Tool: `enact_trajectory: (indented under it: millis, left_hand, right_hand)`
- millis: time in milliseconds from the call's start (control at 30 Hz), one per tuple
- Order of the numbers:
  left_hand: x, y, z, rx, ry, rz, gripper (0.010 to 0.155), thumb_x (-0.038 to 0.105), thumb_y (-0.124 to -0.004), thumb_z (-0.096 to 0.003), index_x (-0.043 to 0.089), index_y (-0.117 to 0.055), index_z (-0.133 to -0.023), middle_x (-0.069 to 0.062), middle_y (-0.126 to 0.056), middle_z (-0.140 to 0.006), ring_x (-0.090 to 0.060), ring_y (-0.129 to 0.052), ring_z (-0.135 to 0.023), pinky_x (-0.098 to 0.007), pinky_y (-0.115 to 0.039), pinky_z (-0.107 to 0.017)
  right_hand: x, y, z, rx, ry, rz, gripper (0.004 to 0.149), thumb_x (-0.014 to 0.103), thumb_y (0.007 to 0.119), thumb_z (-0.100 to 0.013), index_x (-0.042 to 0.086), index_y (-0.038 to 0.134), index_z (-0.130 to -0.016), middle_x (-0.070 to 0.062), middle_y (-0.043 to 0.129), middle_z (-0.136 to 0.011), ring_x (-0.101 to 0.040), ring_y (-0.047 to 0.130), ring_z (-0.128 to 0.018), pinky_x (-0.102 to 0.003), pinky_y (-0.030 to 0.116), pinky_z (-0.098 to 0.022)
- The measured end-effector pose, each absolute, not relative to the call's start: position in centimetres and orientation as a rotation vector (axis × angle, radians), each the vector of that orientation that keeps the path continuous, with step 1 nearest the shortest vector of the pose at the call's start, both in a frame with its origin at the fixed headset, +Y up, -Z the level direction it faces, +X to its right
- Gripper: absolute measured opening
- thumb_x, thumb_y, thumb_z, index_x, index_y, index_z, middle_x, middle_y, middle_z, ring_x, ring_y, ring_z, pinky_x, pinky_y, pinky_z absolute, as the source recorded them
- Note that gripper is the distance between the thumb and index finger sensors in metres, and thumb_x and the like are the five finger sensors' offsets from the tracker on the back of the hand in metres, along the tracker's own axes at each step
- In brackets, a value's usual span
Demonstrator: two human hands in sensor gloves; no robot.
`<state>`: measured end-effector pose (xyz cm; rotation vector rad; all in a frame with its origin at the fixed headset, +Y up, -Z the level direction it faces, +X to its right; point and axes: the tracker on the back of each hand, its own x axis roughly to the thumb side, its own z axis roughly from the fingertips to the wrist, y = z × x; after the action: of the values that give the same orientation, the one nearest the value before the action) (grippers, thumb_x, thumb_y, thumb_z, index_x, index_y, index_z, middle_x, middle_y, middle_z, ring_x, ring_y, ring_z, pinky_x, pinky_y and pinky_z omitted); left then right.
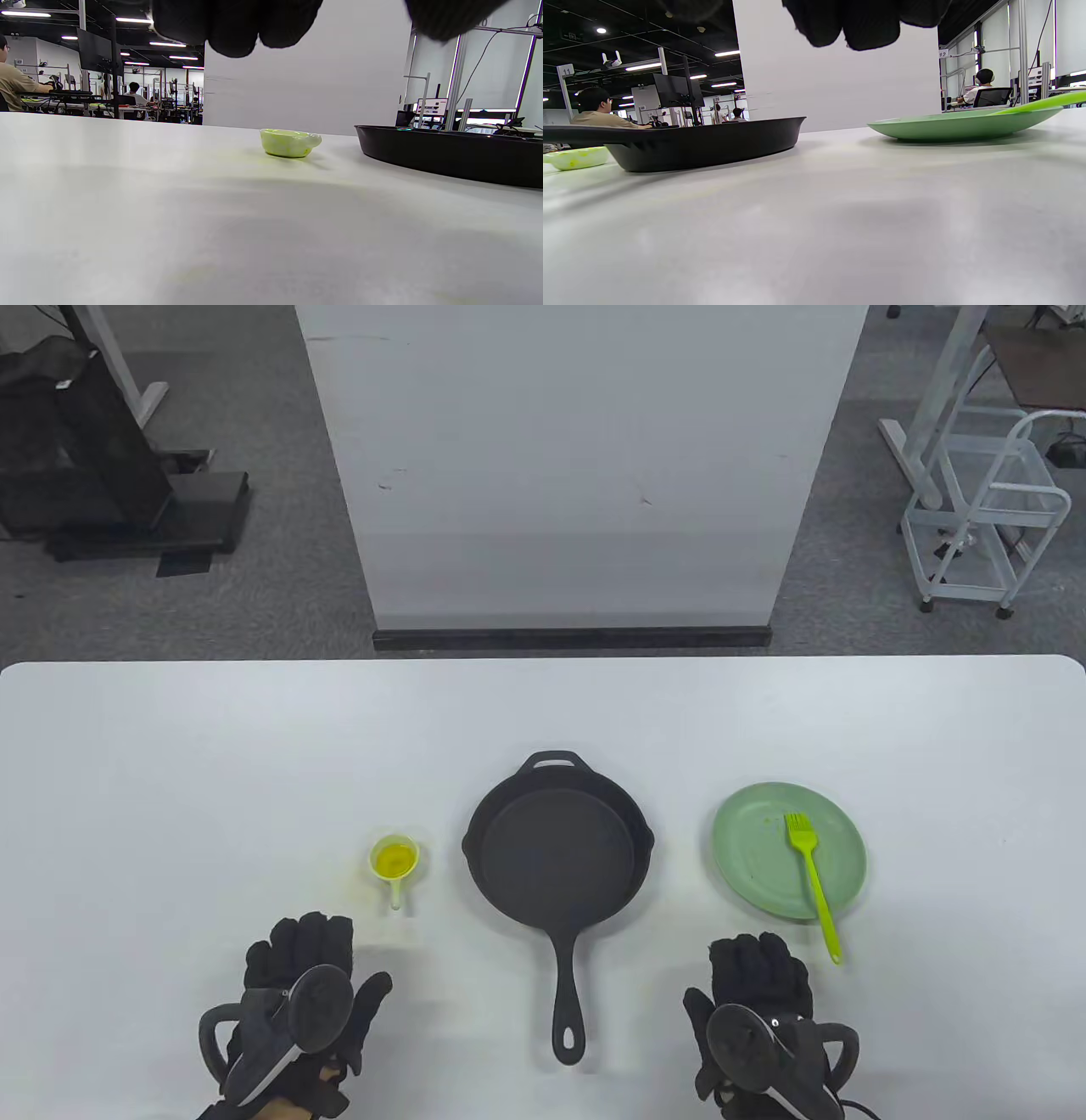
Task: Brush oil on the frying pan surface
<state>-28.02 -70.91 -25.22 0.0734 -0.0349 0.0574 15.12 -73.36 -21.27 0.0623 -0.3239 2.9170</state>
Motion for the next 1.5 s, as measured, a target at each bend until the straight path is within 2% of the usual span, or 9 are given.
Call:
enact_trajectory:
  millis: [433,533,600,700,833,1000,1200,1500]
  left_hand:
    - [-28.1,-70.9,-25.3,0.065,-0.037,0.065,0.078,0.067,-0.061,-0.0426,0.023,-0.046,-0.105,-0.009,-0.048,-0.113,-0.042,-0.047,-0.105,-0.062,-0.038,-0.076]
    - [-28.1,-70.8,-25.2,0.068,-0.040,0.069,0.078,0.066,-0.061,-0.0427,0.023,-0.046,-0.105,-0.009,-0.048,-0.113,-0.042,-0.047,-0.105,-0.063,-0.038,-0.075]
    - [-28.1,-70.8,-25.2,0.065,-0.043,0.073,0.078,0.066,-0.061,-0.0428,0.022,-0.046,-0.105,-0.009,-0.048,-0.113,-0.042,-0.047,-0.105,-0.063,-0.038,-0.075]
    - [-28.1,-70.8,-25.3,0.058,-0.048,0.078,0.078,0.066,-0.061,-0.0428,0.022,-0.046,-0.105,-0.009,-0.048,-0.113,-0.042,-0.047,-0.105,-0.063,-0.037,-0.075]
    - [-28.0,-70.9,-25.3,0.051,-0.055,0.082,0.077,0.066,-0.061,-0.0430,0.022,-0.046,-0.105,-0.010,-0.048,-0.113,-0.042,-0.047,-0.105,-0.063,-0.037,-0.075]
    - [-27.9,-70.9,-25.2,0.051,-0.063,0.079,0.077,0.066,-0.061,-0.0431,0.023,-0.047,-0.105,-0.009,-0.048,-0.113,-0.042,-0.047,-0.105,-0.063,-0.037,-0.075]
    - [-27.9,-71.0,-25.1,0.047,-0.063,0.076,0.076,0.065,-0.061,-0.0432,0.022,-0.047,-0.105,-0.009,-0.049,-0.113,-0.042,-0.048,-0.105,-0.063,-0.039,-0.075]
    - [-27.8,-71.0,-25.1,0.037,-0.065,0.072,0.076,0.065,-0.061,-0.0433,0.022,-0.047,-0.105,-0.010,-0.049,-0.113,-0.042,-0.048,-0.105,-0.063,-0.039,-0.075]
  right_hand:
    - [15.9,-72.7,-21.5,0.008,-0.246,2.839,0.067,0.050,0.067,-0.043,0.008,0.065,-0.094,-0.025,0.062,-0.099,-0.054,0.055,-0.093,-0.065,0.052,-0.062]
    - [16.9,-71.0,-21.8,-0.058,-0.250,2.769,0.067,0.050,0.068,-0.043,0.008,0.065,-0.094,-0.025,0.064,-0.097,-0.054,0.060,-0.090,-0.064,0.056,-0.061]
    - [18.2,-69.4,-22.2,-0.149,-0.275,2.728,0.064,0.050,0.068,-0.042,0.008,0.071,-0.091,-0.024,0.076,-0.087,-0.052,0.073,-0.079,-0.055,0.072,-0.049]
    - [20.4,-67.2,-22.9,-0.271,-0.295,2.624,0.061,0.049,0.069,-0.042,0.007,0.075,-0.087,-0.024,0.081,-0.080,-0.051,0.079,-0.070,-0.050,0.075,-0.041]
    - [23.8,-65.9,-24.3,-0.470,-0.193,2.561,0.062,0.049,0.070,-0.043,0.007,0.074,-0.088,-0.025,0.080,-0.080,-0.051,0.077,-0.070,-0.051,0.073,-0.041]
    - [26.6,-67.6,-26.0,-0.689,0.029,2.656,0.063,0.049,0.070,-0.042,0.006,0.074,-0.088,-0.026,0.080,-0.080,-0.051,0.077,-0.068,-0.046,0.074,-0.034]
    - [27.6,-70.9,-27.5,-0.801,0.258,2.665,0.066,0.051,0.069,-0.042,0.005,0.072,-0.089,-0.026,0.079,-0.080,-0.051,0.077,-0.067,-0.046,0.074,-0.034]
    - [27.2,-73.1,-28.7,-0.848,0.376,2.728,0.066,0.051,0.069,-0.042,0.005,0.073,-0.088,-0.026,0.079,-0.079,-0.051,0.077,-0.067,-0.046,0.074,-0.035]
